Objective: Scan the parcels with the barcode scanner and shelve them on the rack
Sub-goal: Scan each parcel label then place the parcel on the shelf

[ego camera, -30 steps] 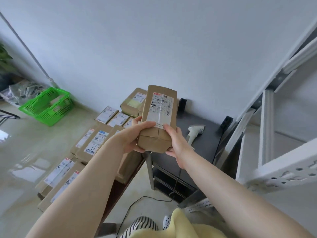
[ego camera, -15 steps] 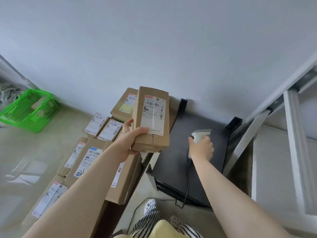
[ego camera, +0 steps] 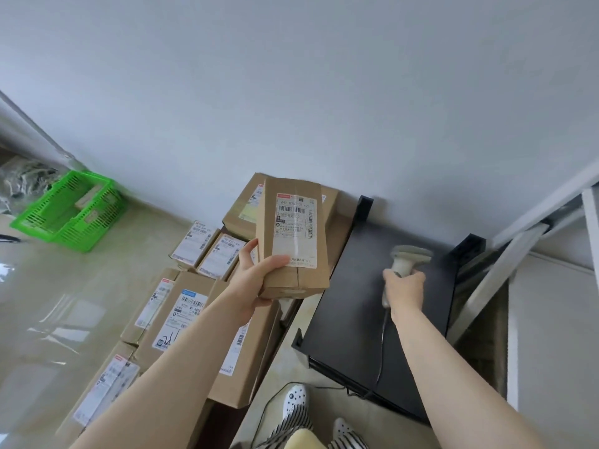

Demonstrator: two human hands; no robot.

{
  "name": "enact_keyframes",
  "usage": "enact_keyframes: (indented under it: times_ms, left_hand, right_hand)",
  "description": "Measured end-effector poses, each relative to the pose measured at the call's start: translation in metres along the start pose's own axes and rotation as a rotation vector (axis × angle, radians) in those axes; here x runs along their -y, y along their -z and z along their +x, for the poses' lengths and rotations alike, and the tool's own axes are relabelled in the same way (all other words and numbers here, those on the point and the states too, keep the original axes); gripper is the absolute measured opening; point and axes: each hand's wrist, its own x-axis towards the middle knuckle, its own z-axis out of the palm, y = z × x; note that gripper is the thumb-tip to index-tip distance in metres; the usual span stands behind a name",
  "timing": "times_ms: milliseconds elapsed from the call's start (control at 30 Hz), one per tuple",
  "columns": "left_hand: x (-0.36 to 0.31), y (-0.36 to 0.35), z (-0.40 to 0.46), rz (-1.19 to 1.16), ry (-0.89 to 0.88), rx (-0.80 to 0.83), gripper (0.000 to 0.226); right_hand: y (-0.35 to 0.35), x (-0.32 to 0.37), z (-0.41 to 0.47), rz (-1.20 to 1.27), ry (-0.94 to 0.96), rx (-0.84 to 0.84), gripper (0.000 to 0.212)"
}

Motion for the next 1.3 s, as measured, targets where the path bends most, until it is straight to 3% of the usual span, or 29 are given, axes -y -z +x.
enact_keyframes:
  times_ms: [100, 200, 267, 333, 800, 1000, 1167, 1300]
  left_hand:
    - [-0.003, -0.009, 0.001, -0.022, -0.011, -0.004, 0.098]
    - [-0.007, -0.02, -0.002, -0.022, -0.038, -0.021, 0.097]
    - [-0.009, -0.029, -0.003, -0.01, -0.057, -0.039, 0.098]
    - [-0.009, -0.037, -0.005, 0.0, -0.061, -0.062, 0.101]
    - [-0.002, -0.053, -0.009, 0.001, -0.079, -0.068, 0.102]
    - [-0.002, -0.05, -0.007, 0.02, -0.082, -0.067, 0.101]
    - [-0.017, -0.028, -0.005, 0.072, -0.048, 0.075, 0.097]
    - [-0.032, -0.011, -0.004, 0.143, -0.041, 0.131, 0.104]
  right_hand:
    - [0.018, 0.041, -0.037, 0.374, -0.002, 0.161, 0.031]
    - [0.042, 0.073, -0.083, 0.615, -0.028, 0.517, 0.031]
    - [0.051, 0.088, -0.108, 0.645, -0.015, 0.718, 0.037]
    - [0.054, 0.097, -0.126, 0.623, -0.006, 0.804, 0.04]
    - [0.05, 0.1, -0.14, 0.59, -0.01, 0.759, 0.046]
    - [0.058, 0.101, -0.137, 0.565, 0.046, 0.841, 0.041]
    - [0.089, 0.102, -0.112, 0.211, 0.329, 0.879, 0.043]
    - [0.108, 0.103, -0.102, -0.083, 0.455, 0.917, 0.027]
